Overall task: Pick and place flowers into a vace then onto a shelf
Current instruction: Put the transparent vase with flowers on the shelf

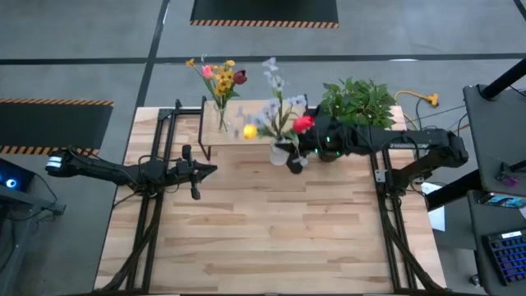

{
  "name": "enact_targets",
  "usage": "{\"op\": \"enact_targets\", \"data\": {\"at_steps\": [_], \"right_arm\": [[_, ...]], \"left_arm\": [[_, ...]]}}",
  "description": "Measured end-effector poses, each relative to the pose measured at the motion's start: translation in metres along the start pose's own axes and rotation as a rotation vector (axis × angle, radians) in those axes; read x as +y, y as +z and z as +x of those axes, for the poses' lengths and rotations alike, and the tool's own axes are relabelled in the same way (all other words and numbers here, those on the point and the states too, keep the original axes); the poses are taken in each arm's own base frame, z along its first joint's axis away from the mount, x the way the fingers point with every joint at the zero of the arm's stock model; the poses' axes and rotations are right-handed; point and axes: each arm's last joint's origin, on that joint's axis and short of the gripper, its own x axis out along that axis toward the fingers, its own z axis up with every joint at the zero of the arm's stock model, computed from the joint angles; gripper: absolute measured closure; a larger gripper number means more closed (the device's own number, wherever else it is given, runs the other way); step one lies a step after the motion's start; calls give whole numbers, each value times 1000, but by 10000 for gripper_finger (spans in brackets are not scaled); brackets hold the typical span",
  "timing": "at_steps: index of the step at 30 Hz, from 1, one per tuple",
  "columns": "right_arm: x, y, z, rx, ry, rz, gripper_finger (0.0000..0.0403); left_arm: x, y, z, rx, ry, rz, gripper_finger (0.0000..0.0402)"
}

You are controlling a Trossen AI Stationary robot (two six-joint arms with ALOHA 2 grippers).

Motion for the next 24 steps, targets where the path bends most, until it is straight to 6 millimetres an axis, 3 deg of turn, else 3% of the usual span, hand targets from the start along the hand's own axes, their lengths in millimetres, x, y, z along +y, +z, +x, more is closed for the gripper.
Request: {"op": "enact_targets", "data": {"at_steps": [7, 10, 18, 24], "right_arm": [[43, -14, -14, -36, -148, 11, 292], [55, -22, -8, -45, -220, 31, 292], [66, -38, 30, -81, -350, 87, 293], [68, -29, 37, -209, -476, 128, 293]], "left_arm": [[0, 0, 0, 1, 0, 0, 398], [0, 0, 0, 1, 0, 0, 398], [0, 0, 0, 2, 0, -2, 398], [0, 0, 0, 2, 0, -2, 398]]}}
